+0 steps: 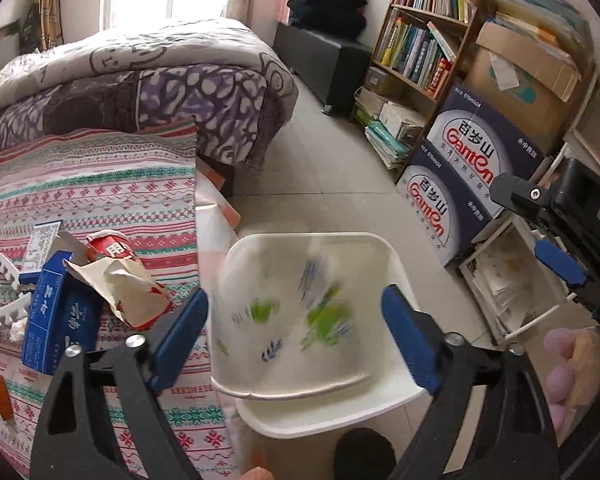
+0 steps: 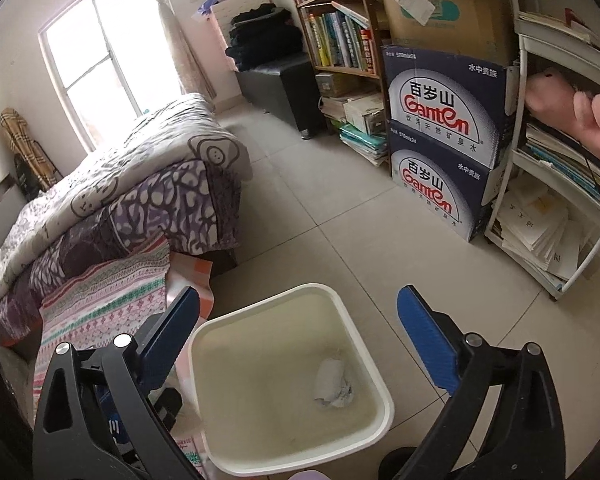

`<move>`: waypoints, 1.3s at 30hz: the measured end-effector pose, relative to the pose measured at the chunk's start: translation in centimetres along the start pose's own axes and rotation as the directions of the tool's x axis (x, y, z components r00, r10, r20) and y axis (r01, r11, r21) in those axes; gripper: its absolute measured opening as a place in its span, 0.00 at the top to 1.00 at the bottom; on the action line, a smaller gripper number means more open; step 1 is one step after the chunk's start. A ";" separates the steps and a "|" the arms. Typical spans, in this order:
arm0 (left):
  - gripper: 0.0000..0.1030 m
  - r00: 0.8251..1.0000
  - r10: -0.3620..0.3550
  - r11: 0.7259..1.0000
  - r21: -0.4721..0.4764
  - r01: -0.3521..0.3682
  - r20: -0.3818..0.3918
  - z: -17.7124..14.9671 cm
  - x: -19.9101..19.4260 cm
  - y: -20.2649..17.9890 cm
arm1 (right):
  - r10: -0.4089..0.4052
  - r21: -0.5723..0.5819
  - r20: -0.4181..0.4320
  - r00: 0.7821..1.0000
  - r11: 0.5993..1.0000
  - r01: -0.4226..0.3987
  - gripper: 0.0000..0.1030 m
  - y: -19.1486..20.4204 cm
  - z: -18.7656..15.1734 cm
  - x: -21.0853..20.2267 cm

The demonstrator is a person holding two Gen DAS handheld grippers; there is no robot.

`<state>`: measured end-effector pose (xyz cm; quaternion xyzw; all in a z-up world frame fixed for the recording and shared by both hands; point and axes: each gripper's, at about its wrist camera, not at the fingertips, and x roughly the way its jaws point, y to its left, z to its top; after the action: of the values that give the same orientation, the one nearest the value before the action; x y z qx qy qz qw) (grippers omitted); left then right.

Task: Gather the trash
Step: 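Move both grippers back over the blanket toward the orange peel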

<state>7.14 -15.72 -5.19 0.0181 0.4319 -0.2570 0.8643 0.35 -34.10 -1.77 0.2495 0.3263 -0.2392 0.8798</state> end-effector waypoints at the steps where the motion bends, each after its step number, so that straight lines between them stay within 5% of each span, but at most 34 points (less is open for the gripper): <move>1: 0.16 1.000 -0.004 1.000 -0.005 0.004 -0.002 0.0 -0.1 0.1 | 0.000 0.004 -0.001 1.000 1.000 0.000 0.07 -0.1 0.0 0.1; 8: 0.14 0.999 0.031 0.999 0.011 -0.031 -0.006 -0.5 -0.8 1.4 | 0.024 -0.030 -0.038 0.999 0.999 -0.025 0.07 1.4 -0.9 0.7; 16: 0.14 0.984 0.168 0.986 -0.001 -0.169 -0.064 -2.1 -1.6 5.8 | 0.081 -0.131 -0.136 0.987 0.986 -0.099 0.07 6.0 -3.6 1.7; 26: 0.14 0.912 0.361 0.923 -0.067 -0.380 -0.198 -5.3 -3.7 14.7 | 0.137 -0.239 -0.233 0.963 0.952 -0.193 0.07 11.9 -7.0 2.1; 39: 0.14 0.834 0.396 0.833 -0.232 -0.502 -0.383 -10.1 -5.9 26.6 | 0.189 -0.273 -0.364 0.912 0.915 -0.298 0.07 17.2 -10.9 3.0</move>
<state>9.03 12.41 -12.11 0.0198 0.5853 0.0369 0.8098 7.46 -15.24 -6.22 0.1777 0.4696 -0.0243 0.8645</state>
